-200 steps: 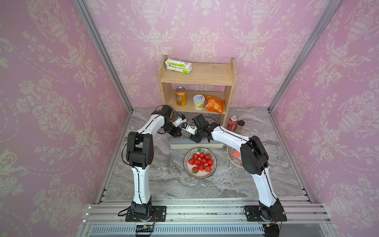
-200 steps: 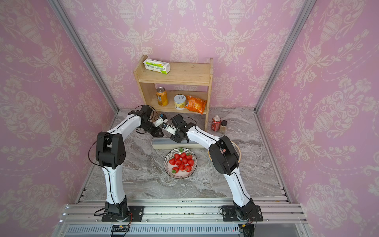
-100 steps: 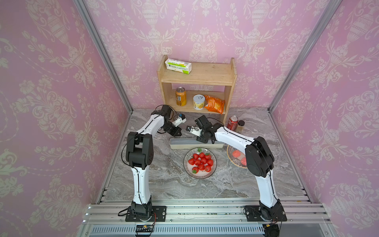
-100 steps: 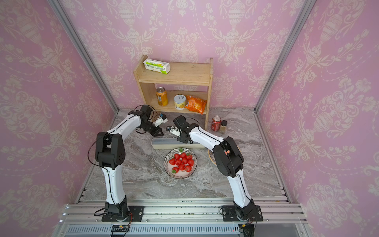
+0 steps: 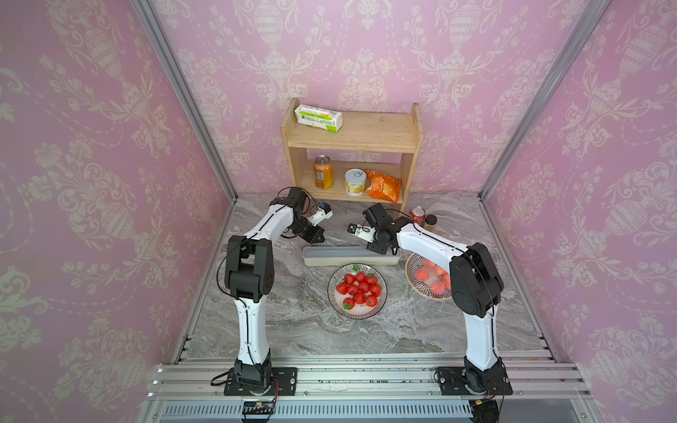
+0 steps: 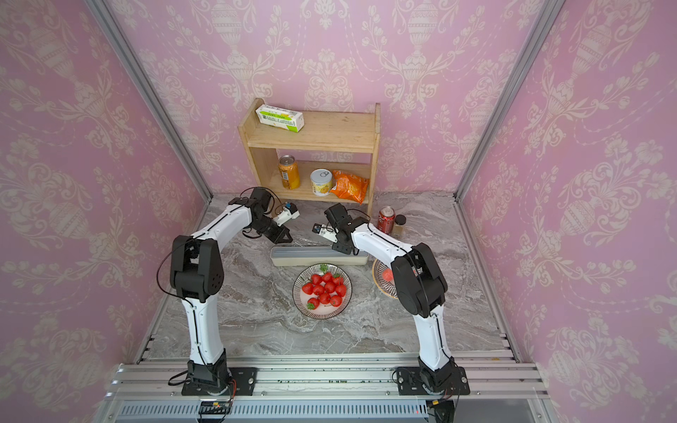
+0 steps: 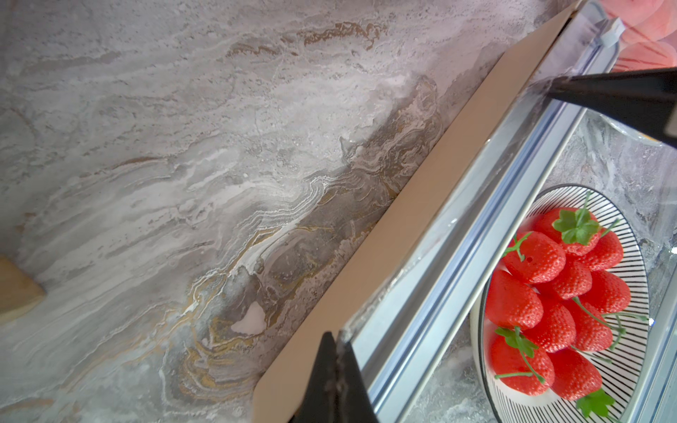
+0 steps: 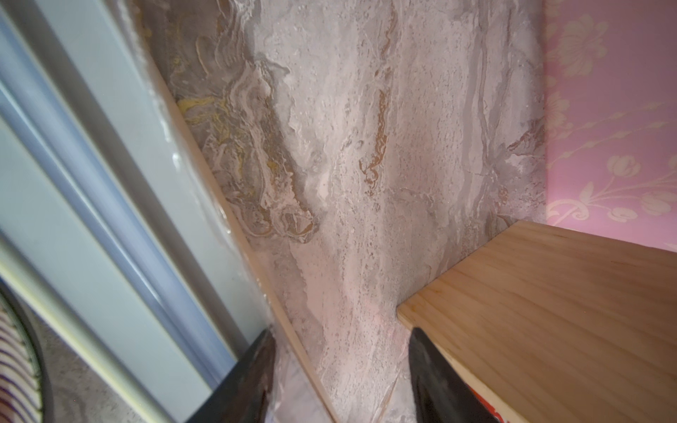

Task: Wrap the plate with plastic wrap
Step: Pull the plastic wrap from the plastic wrap cutting box.

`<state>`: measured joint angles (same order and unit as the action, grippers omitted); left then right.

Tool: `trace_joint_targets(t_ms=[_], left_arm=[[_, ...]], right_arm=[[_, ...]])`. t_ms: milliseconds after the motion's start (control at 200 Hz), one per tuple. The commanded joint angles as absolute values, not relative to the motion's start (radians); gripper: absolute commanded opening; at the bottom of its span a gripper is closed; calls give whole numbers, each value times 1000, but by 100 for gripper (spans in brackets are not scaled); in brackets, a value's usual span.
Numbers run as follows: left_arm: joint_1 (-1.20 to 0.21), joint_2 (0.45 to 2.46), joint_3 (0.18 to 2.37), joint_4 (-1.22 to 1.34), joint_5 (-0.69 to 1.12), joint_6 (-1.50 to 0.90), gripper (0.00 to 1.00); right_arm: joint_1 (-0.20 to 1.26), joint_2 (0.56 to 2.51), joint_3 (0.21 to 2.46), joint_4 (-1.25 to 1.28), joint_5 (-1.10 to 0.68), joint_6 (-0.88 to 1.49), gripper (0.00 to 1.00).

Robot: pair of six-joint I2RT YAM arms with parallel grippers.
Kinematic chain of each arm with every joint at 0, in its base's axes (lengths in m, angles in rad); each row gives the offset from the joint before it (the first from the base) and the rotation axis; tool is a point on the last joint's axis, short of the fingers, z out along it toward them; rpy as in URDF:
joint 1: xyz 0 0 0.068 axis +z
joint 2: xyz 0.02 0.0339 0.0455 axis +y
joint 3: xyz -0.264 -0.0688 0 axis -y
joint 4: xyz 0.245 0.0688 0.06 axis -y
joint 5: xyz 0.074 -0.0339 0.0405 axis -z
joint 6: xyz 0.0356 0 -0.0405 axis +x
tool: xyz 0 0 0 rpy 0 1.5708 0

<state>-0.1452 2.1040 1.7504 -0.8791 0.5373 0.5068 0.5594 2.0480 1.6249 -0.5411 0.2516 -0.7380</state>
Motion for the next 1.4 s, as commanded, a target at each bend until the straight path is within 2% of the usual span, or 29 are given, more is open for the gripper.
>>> trace_joint_targets(t_ms=[0, 285, 575, 776, 846, 951, 1001, 1071, 1396], left_arm=[[-133, 2046, 1739, -872, 548, 492, 0], [-133, 2043, 1733, -868, 546, 491, 0], [-133, 2042, 1732, -867, 545, 489, 0], [-133, 2040, 1729, -869, 545, 488, 0], [-133, 2039, 1730, -866, 543, 488, 0], [-133, 2036, 1726, -862, 545, 486, 0], [-133, 2031, 1723, -855, 548, 484, 0], [-133, 2022, 1714, -843, 552, 480, 0], [-132, 2005, 1695, -833, 557, 477, 0]], right_arm=[[536, 2079, 1572, -701, 271, -763, 58], [513, 2078, 1564, -727, 273, -764, 52], [494, 2075, 1546, -742, 254, -762, 51], [482, 2067, 1537, -752, 212, -749, 44], [482, 2070, 1542, -758, 190, -743, 40], [482, 2067, 1543, -757, 162, -739, 27], [482, 2059, 1543, -749, 148, -736, 19], [481, 2038, 1543, -731, 136, -732, 0], [482, 1932, 1555, -659, 123, -732, 0]])
